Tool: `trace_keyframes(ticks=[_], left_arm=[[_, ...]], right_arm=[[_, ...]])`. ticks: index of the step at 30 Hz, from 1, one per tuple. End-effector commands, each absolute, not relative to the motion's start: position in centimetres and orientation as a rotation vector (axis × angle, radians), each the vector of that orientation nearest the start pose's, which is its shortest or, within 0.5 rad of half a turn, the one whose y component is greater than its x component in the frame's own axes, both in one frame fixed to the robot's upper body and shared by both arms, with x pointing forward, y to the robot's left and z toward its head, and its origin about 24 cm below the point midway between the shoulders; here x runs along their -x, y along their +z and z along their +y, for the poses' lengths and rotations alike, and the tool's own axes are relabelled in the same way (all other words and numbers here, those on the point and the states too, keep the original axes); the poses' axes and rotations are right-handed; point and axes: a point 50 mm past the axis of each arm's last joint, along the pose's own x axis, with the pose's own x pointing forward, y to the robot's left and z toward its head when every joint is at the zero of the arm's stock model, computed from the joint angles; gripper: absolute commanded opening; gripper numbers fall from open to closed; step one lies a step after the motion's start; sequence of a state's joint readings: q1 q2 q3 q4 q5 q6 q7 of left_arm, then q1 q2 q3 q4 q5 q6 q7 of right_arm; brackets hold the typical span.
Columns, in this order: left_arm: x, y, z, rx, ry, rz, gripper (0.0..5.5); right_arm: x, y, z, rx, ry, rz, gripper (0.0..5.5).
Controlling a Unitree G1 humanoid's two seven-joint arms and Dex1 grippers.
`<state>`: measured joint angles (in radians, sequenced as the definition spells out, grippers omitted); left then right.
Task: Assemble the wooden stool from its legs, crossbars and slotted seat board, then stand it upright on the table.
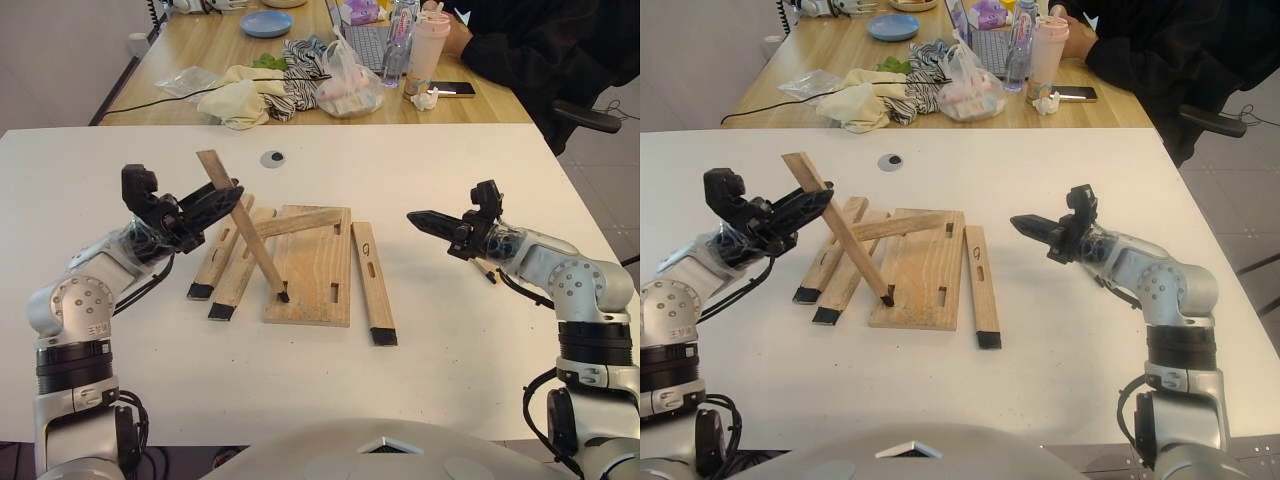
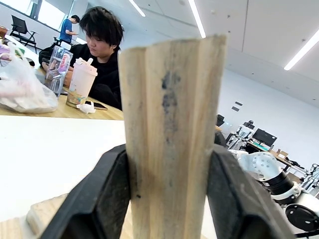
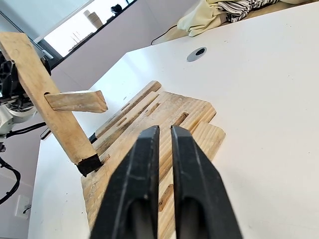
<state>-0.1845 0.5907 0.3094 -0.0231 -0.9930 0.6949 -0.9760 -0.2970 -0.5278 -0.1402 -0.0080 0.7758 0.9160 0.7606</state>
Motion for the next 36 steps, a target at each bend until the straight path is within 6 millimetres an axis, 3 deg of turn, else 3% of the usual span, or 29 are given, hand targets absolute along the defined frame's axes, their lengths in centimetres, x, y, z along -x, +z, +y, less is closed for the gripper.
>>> trace_keyframes(ticks=[1, 10, 15, 23, 27, 36], left_arm=[[-25.8, 13.8, 23.8, 0.489, -1.007, 0.038, 2.01], [-27.4, 14.2, 23.7, 0.398, -1.053, 0.059, 2.00], [-27.4, 12.5, 24.1, 0.290, -1.082, 0.172, 2.00], [-24.8, 11.6, 28.1, -0.014, -1.142, 0.462, 2.00], [-24.2, 12.9, 29.2, -0.217, -1.194, 0.556, 2.00], [-25.7, 15.1, 28.3, -0.449, -1.253, 0.610, 2.00]], right_arm=[[-27.4, 10.7, -19.9, -0.389, 0.892, 0.458, 0.00], [-27.1, 10.6, -19.5, -0.383, 0.936, 0.486, 0.00], [-27.0, 10.4, -19.5, -0.382, 0.944, 0.494, 0.00], [-26.5, 10.1, -19.5, -0.386, 0.947, 0.501, 0.00], [-26.1, 9.8, -19.4, -0.396, 0.936, 0.500, 0.00], [-26.1, 9.1, -18.7, -0.411, 0.920, 0.481, 0.00]])
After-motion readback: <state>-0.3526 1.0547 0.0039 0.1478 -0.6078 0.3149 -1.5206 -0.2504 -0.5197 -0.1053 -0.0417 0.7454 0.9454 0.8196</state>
